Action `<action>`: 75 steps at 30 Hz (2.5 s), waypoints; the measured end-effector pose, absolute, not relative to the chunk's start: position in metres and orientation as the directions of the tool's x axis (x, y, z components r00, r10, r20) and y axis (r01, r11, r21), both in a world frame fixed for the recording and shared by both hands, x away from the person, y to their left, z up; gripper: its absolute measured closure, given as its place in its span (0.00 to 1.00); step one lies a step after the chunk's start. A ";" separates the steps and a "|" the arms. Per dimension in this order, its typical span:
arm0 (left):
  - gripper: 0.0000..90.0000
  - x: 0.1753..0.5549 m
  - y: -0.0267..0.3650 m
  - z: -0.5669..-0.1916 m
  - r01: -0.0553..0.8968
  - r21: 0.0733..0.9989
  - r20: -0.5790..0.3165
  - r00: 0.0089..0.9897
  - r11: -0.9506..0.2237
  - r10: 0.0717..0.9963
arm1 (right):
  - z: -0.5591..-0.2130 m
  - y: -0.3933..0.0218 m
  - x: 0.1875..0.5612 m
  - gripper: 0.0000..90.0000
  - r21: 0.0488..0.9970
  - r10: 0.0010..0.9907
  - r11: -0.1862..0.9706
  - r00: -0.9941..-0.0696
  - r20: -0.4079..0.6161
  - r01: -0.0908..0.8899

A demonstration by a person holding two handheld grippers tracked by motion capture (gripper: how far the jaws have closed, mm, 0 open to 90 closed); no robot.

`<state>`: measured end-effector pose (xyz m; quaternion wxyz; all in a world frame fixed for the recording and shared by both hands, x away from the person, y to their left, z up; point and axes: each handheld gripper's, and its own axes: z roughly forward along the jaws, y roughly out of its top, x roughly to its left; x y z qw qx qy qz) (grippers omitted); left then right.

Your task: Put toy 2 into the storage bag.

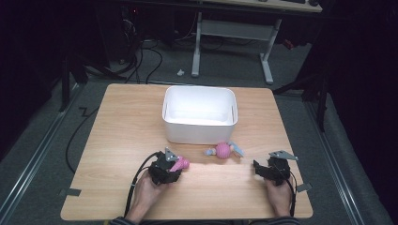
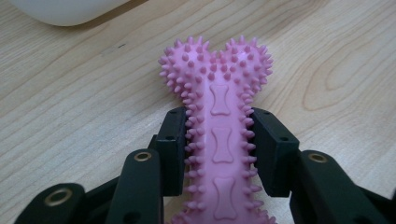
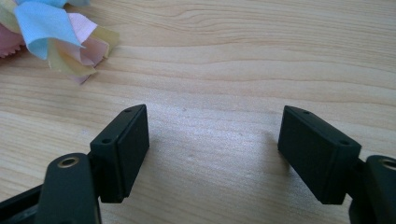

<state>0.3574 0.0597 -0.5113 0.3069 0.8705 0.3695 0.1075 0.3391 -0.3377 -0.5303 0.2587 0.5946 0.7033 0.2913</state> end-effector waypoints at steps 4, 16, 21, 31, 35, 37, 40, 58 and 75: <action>0.66 0.357 0.059 -0.508 0.555 0.609 -0.024 0.727 -0.567 0.687 | -0.530 -0.338 0.339 0.28 0.717 0.987 0.123 -0.159 -0.018 0.686; 0.65 0.363 0.063 -0.476 0.509 0.646 -0.045 0.770 -0.569 0.637 | -0.530 -0.338 0.339 0.28 0.718 0.987 0.124 -0.159 -0.018 0.685; 0.66 0.365 0.064 -0.464 0.496 0.654 -0.051 0.782 -0.571 0.621 | -0.530 -0.338 0.339 0.28 0.718 0.987 0.123 -0.159 -0.018 0.686; 0.66 0.371 0.064 -0.449 0.492 0.662 -0.088 0.800 -0.565 0.593 | -0.530 -0.338 0.339 0.28 0.717 0.987 0.122 -0.159 -0.016 0.686; 0.66 0.375 0.065 -0.443 0.493 0.667 -0.100 0.802 -0.559 0.589 | -0.530 -0.338 0.339 0.28 0.717 0.987 0.123 -0.159 -0.016 0.686; 0.66 0.376 0.065 -0.440 0.492 0.674 -0.106 0.803 -0.551 0.587 | -0.530 -0.338 0.339 0.28 0.718 0.987 0.123 -0.160 -0.016 0.686; 0.66 0.379 0.065 -0.433 0.486 0.678 -0.107 0.808 -0.552 0.579 | -0.530 -0.338 0.339 0.28 0.717 0.987 0.125 -0.162 -0.017 0.685; 0.66 0.395 0.061 -0.393 0.458 0.706 -0.131 0.834 -0.540 0.537 | -0.530 -0.338 0.339 0.28 0.718 0.987 0.125 -0.163 -0.016 0.685; 0.66 0.413 0.054 -0.356 0.424 0.722 -0.110 0.851 -0.547 0.514 | -0.530 -0.338 0.339 0.28 0.718 0.986 0.126 -0.163 -0.016 0.685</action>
